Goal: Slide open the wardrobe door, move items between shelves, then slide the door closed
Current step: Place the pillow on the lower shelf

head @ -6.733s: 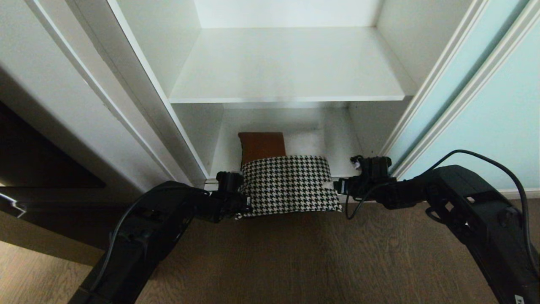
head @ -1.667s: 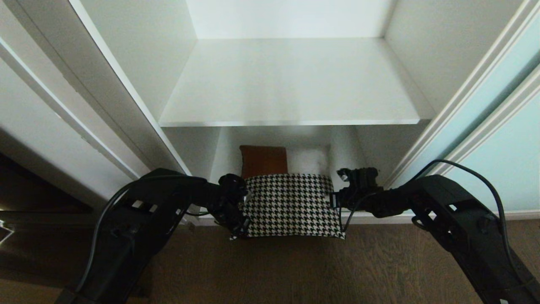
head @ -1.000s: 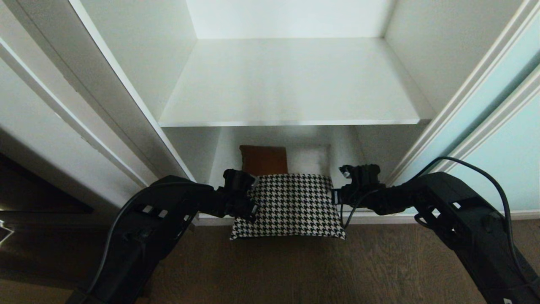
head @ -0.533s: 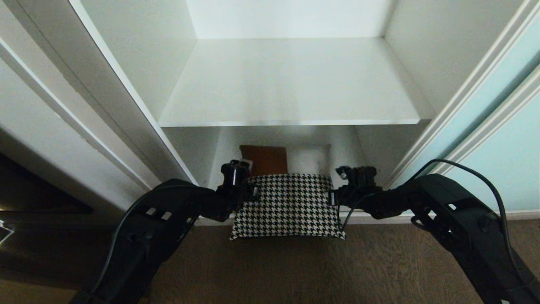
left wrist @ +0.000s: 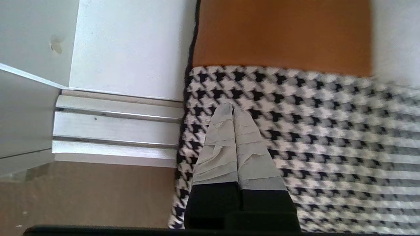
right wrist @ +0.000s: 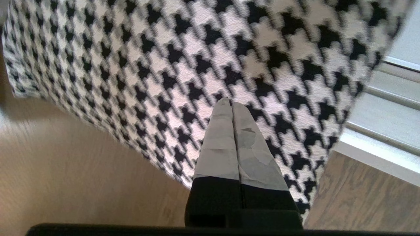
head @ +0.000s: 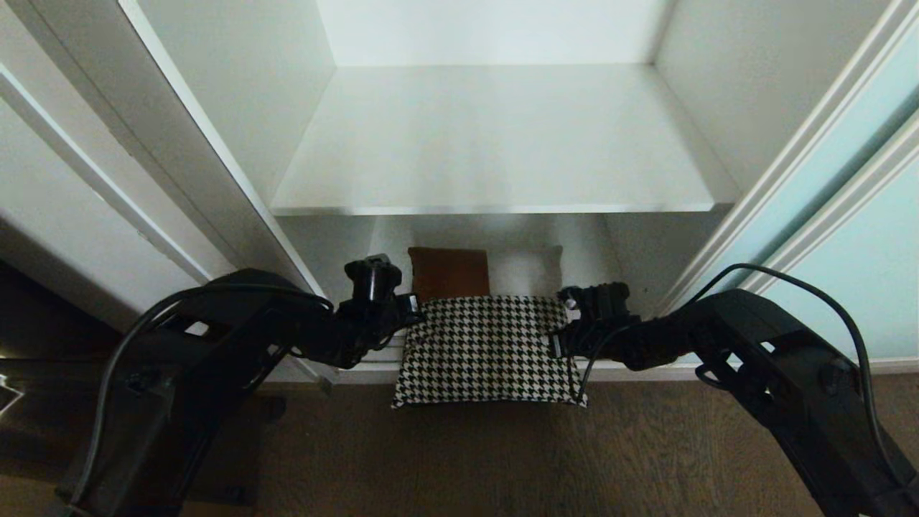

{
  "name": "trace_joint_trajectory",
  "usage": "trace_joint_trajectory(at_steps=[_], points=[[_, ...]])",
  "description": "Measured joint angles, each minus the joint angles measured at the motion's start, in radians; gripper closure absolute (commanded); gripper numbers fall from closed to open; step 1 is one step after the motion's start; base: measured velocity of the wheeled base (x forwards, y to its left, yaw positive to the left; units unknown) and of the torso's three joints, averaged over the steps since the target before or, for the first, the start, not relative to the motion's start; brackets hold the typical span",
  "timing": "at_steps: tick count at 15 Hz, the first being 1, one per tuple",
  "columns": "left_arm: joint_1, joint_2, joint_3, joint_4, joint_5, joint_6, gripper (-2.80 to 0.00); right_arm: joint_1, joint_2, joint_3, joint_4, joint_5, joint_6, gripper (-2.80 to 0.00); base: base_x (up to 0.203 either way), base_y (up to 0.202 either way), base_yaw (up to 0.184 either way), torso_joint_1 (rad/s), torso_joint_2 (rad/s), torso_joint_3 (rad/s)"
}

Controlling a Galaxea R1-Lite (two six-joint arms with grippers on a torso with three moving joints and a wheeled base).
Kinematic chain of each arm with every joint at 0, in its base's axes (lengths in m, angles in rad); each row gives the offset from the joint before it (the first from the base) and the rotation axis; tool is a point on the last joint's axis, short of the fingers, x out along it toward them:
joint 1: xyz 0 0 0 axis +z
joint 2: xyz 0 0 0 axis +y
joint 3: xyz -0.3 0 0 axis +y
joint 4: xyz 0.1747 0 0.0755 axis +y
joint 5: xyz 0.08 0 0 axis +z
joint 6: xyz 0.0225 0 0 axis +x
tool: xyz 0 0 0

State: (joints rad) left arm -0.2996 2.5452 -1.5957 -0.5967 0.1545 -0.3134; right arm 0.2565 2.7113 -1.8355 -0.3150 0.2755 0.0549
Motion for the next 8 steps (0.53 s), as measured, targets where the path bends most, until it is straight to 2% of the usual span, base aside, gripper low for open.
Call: trace_joint_trajectory(at_steps=[3, 5, 8], points=[[0.000, -0.020, 0.036, -0.004, -0.026, -0.005, 0.00, 0.016, 0.014, -0.073, 0.125, -0.011, -0.076, 0.00, 0.000, 0.000, 0.000, 0.000, 0.00, 0.000], [-0.001, -0.022, 0.040, 0.000, -0.030, -0.005, 0.00, 0.016, 0.029, -0.092, 0.196, -0.052, -0.150, 0.00, 0.000, 0.000, 0.000, 0.000, 0.00, 0.000], [-0.003, -0.021, 0.046, 0.004, -0.035, -0.004, 0.00, 0.008, 0.050, -0.100, 0.226, -0.098, -0.229, 0.00, 0.000, 0.000, 0.000, 0.000, 0.00, 0.000]])
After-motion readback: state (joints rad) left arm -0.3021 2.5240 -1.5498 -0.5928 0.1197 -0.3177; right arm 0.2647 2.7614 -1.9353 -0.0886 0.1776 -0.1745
